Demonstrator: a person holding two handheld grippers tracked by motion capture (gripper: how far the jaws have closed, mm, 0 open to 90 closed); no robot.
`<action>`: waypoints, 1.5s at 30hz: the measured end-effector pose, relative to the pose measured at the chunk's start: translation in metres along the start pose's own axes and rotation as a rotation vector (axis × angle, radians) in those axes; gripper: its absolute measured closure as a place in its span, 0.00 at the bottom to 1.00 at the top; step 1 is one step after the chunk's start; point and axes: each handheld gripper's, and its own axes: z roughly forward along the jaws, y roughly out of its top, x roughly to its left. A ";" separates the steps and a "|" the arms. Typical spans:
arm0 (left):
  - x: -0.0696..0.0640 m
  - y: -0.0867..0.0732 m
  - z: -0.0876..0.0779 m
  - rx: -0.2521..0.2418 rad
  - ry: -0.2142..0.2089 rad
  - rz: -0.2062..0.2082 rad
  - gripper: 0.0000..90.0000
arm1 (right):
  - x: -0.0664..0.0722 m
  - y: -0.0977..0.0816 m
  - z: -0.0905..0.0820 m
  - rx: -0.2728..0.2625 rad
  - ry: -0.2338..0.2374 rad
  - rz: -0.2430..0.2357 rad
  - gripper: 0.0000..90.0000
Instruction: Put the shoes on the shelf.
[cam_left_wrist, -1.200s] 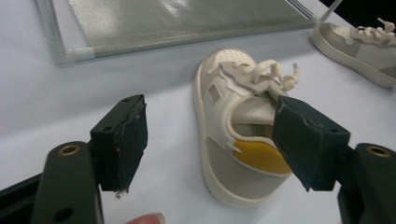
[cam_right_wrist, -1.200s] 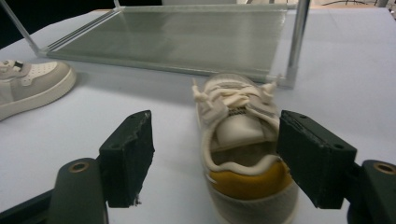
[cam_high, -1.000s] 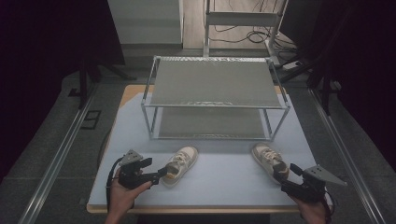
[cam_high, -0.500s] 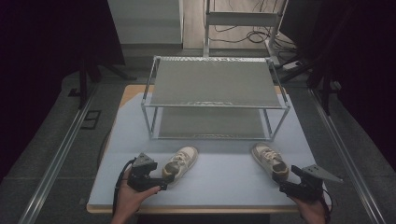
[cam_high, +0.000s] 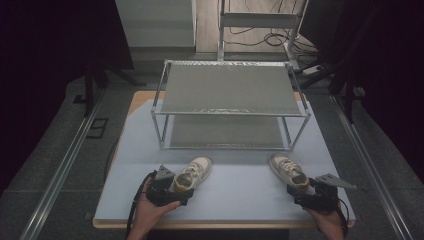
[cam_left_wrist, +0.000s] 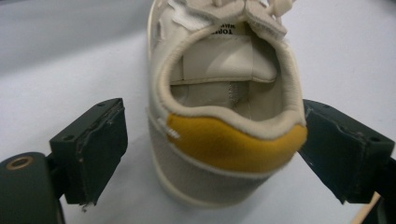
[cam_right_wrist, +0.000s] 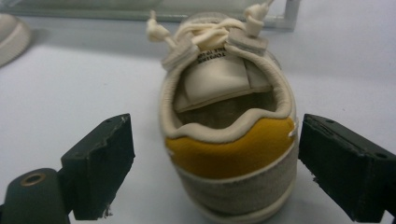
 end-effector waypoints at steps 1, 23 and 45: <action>-0.001 0.000 0.002 0.003 0.007 0.005 0.11 | 0.000 0.000 0.001 0.002 -0.002 0.001 0.12; -0.008 0.008 0.020 -0.001 0.074 0.026 0.28 | 0.002 0.003 0.025 0.069 -0.085 -0.082 0.30; -0.012 0.009 0.020 0.056 0.096 0.037 0.29 | 0.003 0.007 0.024 0.089 -0.081 -0.068 0.32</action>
